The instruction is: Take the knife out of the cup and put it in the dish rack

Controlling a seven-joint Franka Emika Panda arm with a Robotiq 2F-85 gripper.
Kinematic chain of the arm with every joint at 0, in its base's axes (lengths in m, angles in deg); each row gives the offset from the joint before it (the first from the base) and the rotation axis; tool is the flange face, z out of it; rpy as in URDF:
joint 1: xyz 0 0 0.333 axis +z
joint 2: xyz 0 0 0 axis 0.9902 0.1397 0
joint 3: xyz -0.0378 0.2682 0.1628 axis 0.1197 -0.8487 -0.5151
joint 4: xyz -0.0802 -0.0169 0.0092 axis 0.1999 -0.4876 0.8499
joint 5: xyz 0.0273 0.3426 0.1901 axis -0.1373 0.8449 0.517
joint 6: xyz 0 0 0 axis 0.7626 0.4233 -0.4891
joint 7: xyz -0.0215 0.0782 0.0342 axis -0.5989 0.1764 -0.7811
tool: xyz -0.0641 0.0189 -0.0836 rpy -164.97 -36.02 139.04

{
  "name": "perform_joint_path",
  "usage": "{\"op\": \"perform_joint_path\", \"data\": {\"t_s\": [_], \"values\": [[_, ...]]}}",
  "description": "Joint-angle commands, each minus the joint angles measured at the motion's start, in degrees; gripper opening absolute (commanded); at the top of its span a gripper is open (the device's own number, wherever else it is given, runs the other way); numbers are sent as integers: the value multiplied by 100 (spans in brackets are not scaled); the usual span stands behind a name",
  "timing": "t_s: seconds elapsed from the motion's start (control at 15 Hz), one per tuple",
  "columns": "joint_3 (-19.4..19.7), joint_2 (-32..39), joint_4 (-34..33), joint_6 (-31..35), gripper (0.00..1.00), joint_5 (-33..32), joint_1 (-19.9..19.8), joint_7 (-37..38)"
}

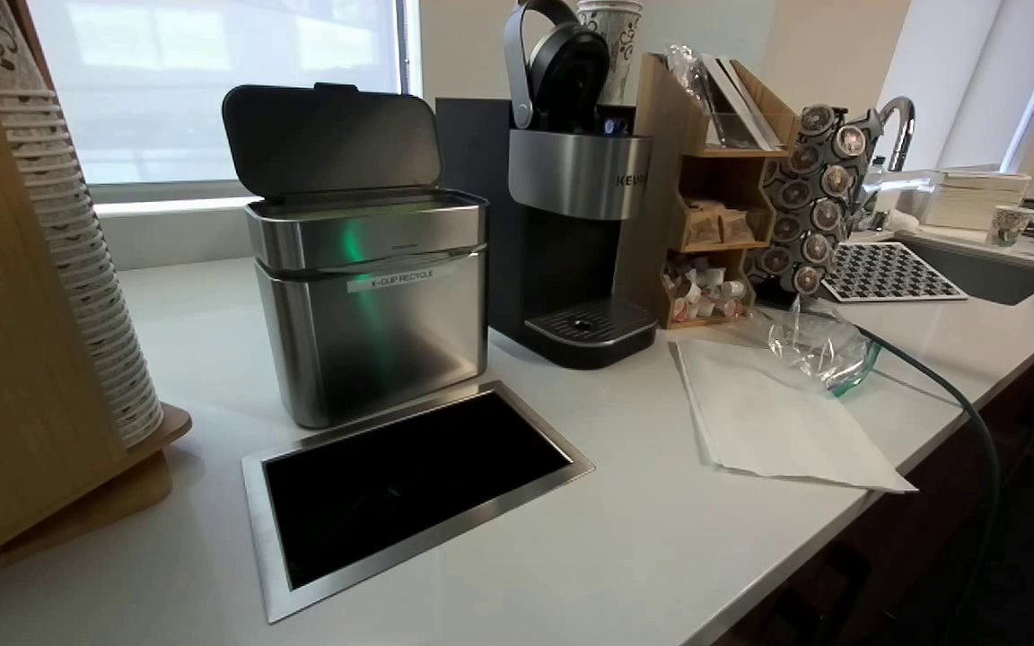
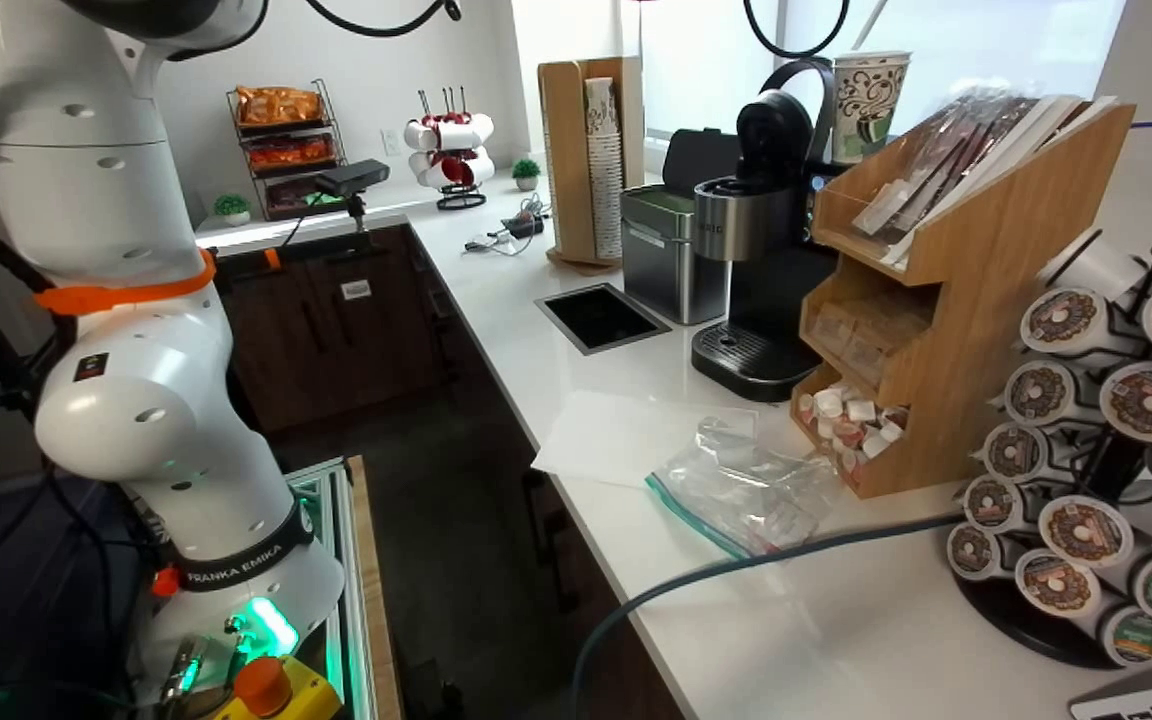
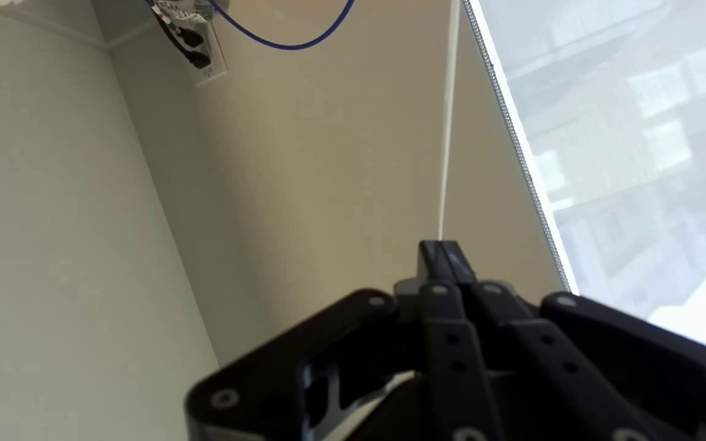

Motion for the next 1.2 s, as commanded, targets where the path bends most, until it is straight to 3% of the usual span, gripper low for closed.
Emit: {"op": "perform_joint_path", "data": {"t_s": [0.0, 0.53, 0.8, 1.0, 1.07, 1.13], "values": [[70, -401, 451, 80, 0, -224, 112, 441], [214, -1158, 1247, -55, 0, -1503, 33, 1425], [218, -1536, 1908, 147, 0, -1079, 48, 918], [348, -1733, 2307, 365, 0, -324, 274, 65], [23, -1785, 2416, 440, 0, 172, -11, -409], [444, -1846, 2524, 508, 0, 476, 496, -776]]}}
